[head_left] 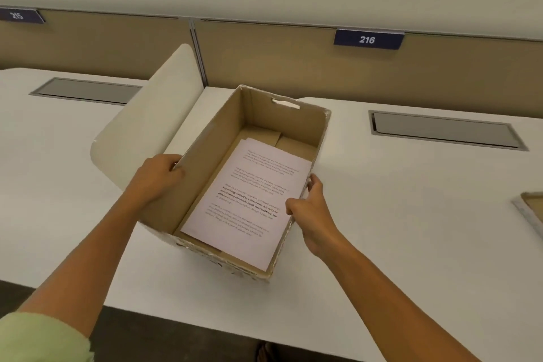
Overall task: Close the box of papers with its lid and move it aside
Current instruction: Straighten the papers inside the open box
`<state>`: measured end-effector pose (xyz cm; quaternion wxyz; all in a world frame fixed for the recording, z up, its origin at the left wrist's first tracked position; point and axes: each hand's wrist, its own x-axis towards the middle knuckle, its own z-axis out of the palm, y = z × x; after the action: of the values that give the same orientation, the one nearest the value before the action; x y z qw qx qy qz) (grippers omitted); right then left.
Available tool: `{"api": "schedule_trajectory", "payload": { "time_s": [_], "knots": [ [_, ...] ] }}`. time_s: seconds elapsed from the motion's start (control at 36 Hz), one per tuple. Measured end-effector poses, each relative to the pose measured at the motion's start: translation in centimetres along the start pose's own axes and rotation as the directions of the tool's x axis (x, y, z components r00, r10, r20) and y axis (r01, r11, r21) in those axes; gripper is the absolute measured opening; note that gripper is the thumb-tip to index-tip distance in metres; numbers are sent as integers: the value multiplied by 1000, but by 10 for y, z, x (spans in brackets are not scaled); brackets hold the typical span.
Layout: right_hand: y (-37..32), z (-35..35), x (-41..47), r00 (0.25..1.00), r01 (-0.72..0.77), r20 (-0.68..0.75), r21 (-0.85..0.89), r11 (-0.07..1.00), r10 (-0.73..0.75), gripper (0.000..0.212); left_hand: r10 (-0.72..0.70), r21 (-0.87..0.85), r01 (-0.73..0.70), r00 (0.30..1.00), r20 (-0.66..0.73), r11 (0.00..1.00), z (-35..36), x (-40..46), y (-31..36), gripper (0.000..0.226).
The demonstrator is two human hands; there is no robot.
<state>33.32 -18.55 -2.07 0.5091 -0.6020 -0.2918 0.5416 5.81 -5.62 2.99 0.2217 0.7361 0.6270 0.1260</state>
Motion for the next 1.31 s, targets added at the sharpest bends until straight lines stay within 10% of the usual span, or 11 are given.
{"api": "schedule_trajectory", "payload": {
  "time_s": [0.69, 1.31],
  "knots": [
    [-28, -280, -102, 924, 245, -238, -230, 942, -298, 41, 25, -295, -29, 1000, -19, 955, 143, -155, 225, 31],
    [35, -331, -107, 922, 226, -253, -259, 939, -292, 46, -96, -311, 85, 995, -20, 947, 216, -178, 244, 36]
  ]
}}
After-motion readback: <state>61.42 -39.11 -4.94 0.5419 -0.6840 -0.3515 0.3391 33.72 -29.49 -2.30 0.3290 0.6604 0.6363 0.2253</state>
